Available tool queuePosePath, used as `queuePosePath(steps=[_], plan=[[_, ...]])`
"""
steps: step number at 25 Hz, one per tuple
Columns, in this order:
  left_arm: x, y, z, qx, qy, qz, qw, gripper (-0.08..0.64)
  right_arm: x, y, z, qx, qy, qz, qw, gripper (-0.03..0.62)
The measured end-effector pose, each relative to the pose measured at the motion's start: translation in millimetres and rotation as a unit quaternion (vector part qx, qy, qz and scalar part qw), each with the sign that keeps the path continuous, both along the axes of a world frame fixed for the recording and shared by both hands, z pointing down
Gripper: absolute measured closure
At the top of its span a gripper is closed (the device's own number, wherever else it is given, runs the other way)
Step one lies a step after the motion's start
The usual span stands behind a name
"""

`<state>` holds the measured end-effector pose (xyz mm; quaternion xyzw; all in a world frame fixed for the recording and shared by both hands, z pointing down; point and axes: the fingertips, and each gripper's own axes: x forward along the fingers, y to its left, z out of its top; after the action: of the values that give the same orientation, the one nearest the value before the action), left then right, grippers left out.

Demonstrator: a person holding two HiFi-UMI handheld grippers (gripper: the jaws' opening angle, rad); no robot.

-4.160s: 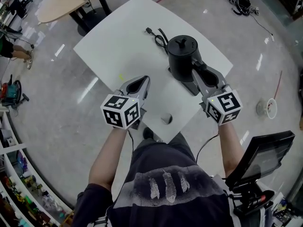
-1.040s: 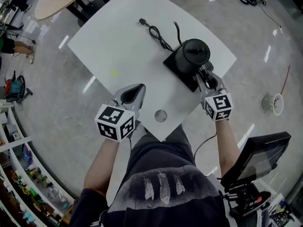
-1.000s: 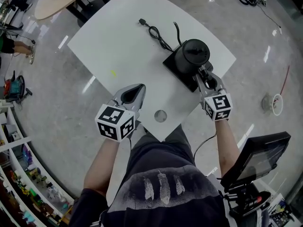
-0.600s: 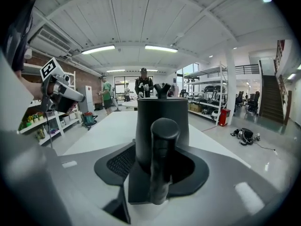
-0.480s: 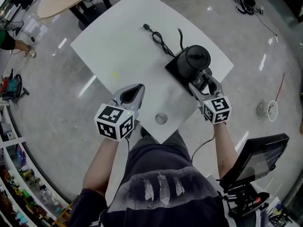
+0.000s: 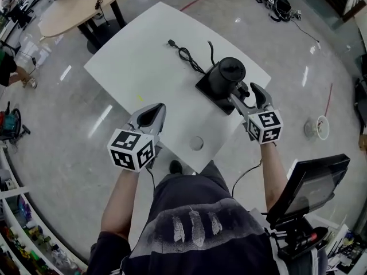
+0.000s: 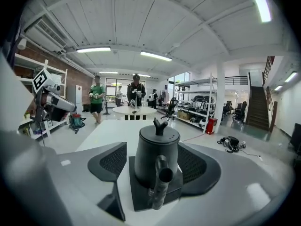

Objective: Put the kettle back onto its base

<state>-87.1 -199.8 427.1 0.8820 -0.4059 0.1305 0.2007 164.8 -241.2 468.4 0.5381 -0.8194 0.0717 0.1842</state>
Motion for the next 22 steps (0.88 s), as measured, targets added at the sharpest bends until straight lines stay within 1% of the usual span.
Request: queuePosePath(steps=[5,9,12,15,17,19,22], plan=[[-20,5,-12,0.017,0.010,-0.002,0.9998,0.558,-28,6,-42,0.041,0.005,-0.010,0.999,0.264],[-19,15,-19,0.030,0.014,0.000,0.9995,0.558,-42,25,-77,0.070,-0.017,-0.026,0.997,0.264],[-16,24,-19,0.029,0.020,0.003,0.9994,0.558,-46,45,-91,0.079,-0.031,-0.032,0.996,0.264],[-32,22,-23,0.030,0.022,-0.004,0.9993,0.558,-66,48,-104,0.085,-0.048,-0.045,0.994,0.265],[-47,20,-30,0.034,0.024,-0.017,0.9990,0.558,-83,43,-115,0.092,-0.060,-0.062,0.992,0.279],[-58,18,-39,0.040,0.023,-0.031,0.9985,0.558,-98,39,-127,0.101,-0.072,-0.081,0.989,0.308],[-63,19,-49,0.047,0.019,-0.043,0.9978,0.558,-110,37,-141,0.113,-0.085,-0.102,0.985,0.340]])
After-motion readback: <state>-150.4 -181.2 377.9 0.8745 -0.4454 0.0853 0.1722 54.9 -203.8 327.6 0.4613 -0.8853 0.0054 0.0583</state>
